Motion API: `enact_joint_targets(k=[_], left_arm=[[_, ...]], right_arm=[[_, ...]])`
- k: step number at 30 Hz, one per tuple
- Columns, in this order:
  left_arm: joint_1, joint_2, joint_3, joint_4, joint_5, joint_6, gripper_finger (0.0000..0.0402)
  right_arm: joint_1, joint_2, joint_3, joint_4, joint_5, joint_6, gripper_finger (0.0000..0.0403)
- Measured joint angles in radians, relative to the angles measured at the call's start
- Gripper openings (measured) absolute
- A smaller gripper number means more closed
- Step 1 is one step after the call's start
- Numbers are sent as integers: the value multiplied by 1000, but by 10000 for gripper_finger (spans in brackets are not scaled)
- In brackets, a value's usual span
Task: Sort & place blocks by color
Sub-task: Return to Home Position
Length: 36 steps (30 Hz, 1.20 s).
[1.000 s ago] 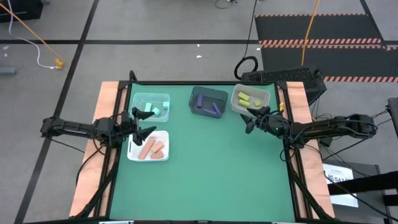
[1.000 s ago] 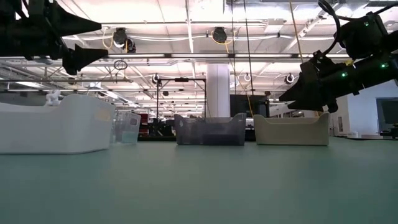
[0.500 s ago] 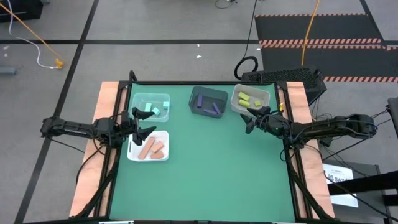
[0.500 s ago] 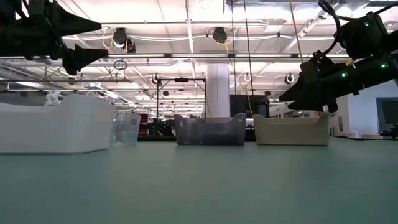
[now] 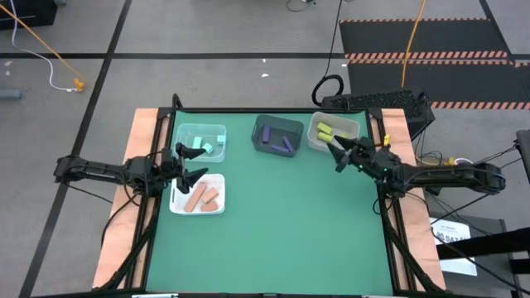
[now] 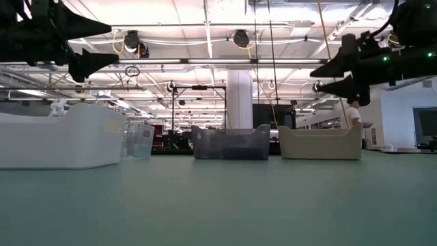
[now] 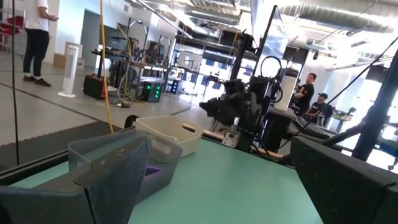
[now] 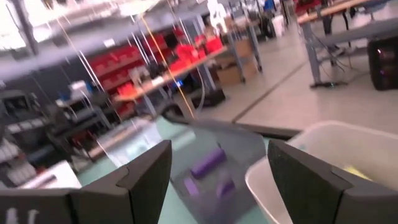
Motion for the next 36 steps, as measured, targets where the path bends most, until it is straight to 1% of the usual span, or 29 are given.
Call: enact_joint_targets(k=[17,21,25,36], left_arm=[[0,0,0,0,0,0,390],[0,0,0,0,0,0,390],[0,0,0,0,0,0,390],[0,0,0,0,0,1,390]], right_arm=[[0,-376,0,1,0,0,256],[0,-442,-1,0,0,0,256],[0,-474,-1,0,0,0,256],[0,-475,-1,-1,0,0,256]])
